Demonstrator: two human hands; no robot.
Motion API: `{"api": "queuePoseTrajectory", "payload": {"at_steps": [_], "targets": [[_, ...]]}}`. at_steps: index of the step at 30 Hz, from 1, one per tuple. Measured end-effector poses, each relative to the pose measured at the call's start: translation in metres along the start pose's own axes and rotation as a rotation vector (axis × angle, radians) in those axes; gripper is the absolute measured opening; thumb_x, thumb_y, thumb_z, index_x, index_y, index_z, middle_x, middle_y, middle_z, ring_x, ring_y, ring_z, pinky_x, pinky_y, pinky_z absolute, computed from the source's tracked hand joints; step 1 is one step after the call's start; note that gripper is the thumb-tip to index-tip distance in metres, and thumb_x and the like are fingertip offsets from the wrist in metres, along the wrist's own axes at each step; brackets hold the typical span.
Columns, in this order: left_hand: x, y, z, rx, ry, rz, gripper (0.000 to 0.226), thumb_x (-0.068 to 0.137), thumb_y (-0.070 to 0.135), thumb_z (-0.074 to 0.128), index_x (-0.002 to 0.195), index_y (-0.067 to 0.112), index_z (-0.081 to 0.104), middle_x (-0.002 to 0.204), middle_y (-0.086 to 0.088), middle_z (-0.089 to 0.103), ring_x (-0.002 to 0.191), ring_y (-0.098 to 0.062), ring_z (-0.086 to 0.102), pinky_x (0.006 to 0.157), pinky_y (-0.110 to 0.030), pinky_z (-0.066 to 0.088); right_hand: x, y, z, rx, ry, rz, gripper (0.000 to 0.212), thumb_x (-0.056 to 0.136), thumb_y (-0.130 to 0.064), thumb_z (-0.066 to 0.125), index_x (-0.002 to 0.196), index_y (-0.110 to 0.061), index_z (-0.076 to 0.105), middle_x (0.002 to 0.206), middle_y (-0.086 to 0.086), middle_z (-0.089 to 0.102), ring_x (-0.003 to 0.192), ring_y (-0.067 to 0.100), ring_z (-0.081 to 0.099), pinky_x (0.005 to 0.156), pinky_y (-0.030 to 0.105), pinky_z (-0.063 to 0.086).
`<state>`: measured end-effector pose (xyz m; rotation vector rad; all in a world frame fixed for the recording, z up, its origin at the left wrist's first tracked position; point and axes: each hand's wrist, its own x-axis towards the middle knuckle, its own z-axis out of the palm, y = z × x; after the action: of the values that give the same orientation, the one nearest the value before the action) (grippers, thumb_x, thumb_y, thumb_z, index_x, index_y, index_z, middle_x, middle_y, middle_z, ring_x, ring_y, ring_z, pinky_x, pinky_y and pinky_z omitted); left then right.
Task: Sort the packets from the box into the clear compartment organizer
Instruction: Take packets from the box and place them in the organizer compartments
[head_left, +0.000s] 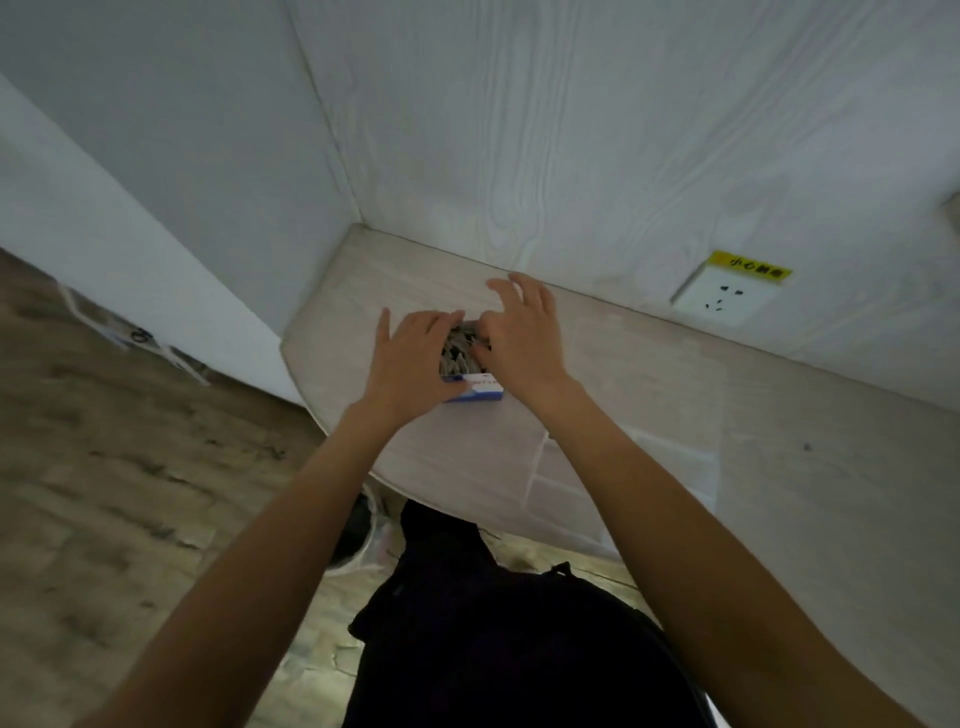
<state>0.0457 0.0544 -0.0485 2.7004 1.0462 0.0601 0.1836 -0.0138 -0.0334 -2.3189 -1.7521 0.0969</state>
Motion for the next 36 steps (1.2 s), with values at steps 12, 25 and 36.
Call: {"api": "queuePoseTrajectory", "payload": {"at_steps": [12,25,36], "targets": [[0.030,0.000,0.005,-0.056,0.099,-0.087,0.081,0.070,0.047,0.073,0.139,0.020,0.039,0.136,-0.003,0.048,0.128,-0.025,0.040,0.112,-0.048,0.014,0.040,-0.002,-0.006,0.042,0.130,0.008,0.016,0.084,-0.007,0.056,0.086,-0.001,0.071,0.105,0.012,0.063,0.098,0.033,0.052,0.078,0.036,0.037],[0.030,-0.002,0.014,-0.104,0.151,-0.057,0.080,0.064,0.041,0.077,0.133,0.015,0.046,0.128,-0.006,0.054,0.118,-0.027,0.049,0.104,-0.046,0.033,0.033,-0.006,0.000,0.144,0.031,0.025,0.016,0.093,-0.010,0.048,0.099,-0.003,0.061,0.094,0.014,0.060,0.083,0.030,0.059,0.059,0.029,0.031],[0.030,-0.001,0.001,-0.088,0.035,-0.071,0.096,0.066,0.055,0.074,0.144,0.018,0.030,0.144,-0.009,0.036,0.133,-0.029,0.030,0.107,-0.045,0.023,0.018,0.024,-0.035,0.518,0.308,0.158,0.020,0.087,0.000,0.058,0.103,-0.002,0.069,0.094,0.012,0.067,0.084,0.021,0.061,0.072,0.018,0.045]]}}
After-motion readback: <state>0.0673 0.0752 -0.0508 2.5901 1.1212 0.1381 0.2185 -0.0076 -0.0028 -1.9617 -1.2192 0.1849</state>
